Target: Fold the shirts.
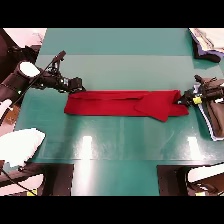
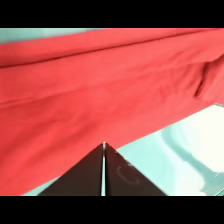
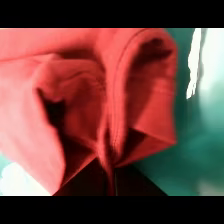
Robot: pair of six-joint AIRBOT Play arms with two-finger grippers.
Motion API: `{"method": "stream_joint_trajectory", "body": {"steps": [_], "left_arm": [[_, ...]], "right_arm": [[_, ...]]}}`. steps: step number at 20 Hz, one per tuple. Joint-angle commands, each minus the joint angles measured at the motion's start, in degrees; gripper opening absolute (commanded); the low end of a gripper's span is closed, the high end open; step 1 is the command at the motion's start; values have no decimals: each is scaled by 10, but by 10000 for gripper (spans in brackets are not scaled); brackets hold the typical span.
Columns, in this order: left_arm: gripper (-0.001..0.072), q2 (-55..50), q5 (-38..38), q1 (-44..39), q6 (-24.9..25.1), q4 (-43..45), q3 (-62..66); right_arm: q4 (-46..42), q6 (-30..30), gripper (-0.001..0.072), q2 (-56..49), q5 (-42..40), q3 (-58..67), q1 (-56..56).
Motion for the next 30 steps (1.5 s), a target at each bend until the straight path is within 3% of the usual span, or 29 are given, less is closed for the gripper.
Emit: {"method": "stream_joint_trajectory", "body": {"steps": [1,6,11,15,21,26,30], "left_arm": [[29,-1,43,-25,0,-16,1],[30,-118,53,-134,5,-5,86],[30,-304,36,-229,3,-5,250],[30,-384,33,-254,-30,-6,324],[30,-393,53,-250,-35,-2,329],[30,-381,-10,-216,-35,5,329],[30,-336,-51,-183,-35,76,329]], "right_arm": [[35,-2,12,56,20,1,4],[136,49,11,162,33,2,24],[136,101,11,196,67,89,115],[135,125,11,189,62,184,205],[104,142,11,144,68,294,298],[96,142,11,117,71,331,334],[95,142,11,99,66,344,354]]}}
